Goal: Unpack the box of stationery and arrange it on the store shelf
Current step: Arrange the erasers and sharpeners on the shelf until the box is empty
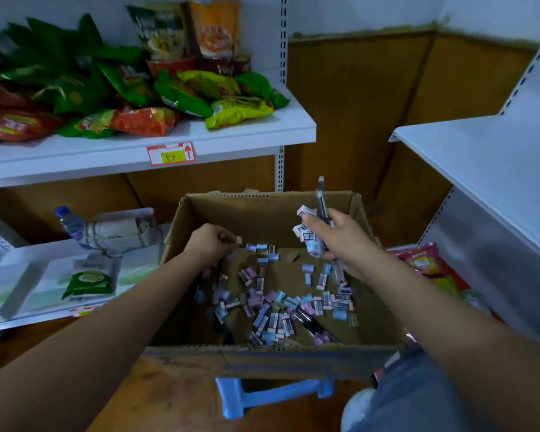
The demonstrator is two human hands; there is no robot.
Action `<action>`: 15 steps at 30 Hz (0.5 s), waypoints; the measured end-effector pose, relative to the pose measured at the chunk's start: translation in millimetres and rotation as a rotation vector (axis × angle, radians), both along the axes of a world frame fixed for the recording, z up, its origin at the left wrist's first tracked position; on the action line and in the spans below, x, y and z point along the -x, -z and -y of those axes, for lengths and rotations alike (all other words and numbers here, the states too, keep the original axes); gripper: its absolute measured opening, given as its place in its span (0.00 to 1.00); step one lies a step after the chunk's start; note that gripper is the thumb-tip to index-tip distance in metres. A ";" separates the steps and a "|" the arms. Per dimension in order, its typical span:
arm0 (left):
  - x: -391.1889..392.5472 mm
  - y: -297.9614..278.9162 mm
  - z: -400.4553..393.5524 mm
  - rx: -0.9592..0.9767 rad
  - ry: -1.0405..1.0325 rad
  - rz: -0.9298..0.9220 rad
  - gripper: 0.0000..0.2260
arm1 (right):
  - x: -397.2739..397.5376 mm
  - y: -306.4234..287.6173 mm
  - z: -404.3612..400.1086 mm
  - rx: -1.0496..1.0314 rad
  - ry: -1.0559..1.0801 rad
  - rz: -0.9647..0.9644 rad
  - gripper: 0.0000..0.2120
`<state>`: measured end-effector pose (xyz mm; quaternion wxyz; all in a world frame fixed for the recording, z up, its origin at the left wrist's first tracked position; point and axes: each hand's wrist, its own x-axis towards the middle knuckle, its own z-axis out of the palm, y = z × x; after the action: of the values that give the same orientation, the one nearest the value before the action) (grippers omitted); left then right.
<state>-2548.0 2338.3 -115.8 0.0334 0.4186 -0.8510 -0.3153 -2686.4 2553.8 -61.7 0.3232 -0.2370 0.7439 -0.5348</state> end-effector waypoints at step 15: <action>119.8 -198.7 -272.1 0.170 0.613 -0.585 0.04 | 24.1 -151.7 -268.2 0.179 0.366 -0.451 0.03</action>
<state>-2667.8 2610.4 82.9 0.2123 0.0351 -0.9138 -0.3445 -2710.5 2822.0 90.0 0.0261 -0.2393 0.7773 -0.5813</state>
